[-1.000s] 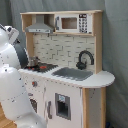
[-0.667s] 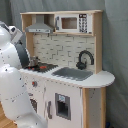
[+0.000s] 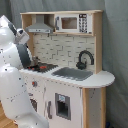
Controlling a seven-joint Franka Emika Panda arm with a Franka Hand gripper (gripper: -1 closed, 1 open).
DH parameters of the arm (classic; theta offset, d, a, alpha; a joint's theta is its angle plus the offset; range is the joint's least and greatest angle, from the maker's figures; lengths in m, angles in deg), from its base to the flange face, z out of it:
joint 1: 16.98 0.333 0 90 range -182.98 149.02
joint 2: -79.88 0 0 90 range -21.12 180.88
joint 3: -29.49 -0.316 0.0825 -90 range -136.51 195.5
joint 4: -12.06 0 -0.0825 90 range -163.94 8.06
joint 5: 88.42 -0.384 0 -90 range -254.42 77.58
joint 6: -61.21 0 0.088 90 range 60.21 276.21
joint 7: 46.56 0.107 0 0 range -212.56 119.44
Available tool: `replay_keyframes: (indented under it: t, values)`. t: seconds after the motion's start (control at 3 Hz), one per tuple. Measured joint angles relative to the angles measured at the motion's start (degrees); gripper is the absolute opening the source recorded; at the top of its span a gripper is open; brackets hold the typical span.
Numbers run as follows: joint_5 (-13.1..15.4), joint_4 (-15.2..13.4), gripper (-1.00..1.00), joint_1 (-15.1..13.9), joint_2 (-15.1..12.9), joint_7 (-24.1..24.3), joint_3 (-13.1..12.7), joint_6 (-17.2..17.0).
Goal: Play with the kitchen
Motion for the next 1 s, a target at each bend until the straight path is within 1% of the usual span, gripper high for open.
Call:
replay_keyframes:
  t: [0.33,0.67,1.0]
  values:
    - [-3.97,0.36,1.0,-2.2,1.44,-3.4,-0.12,0.14]
    - [-7.49,1.33,1.0,-4.24,3.31,-6.82,-0.22,0.71]
    - [-11.75,3.38,1.0,-6.9,6.02,-10.75,-0.59,1.22]
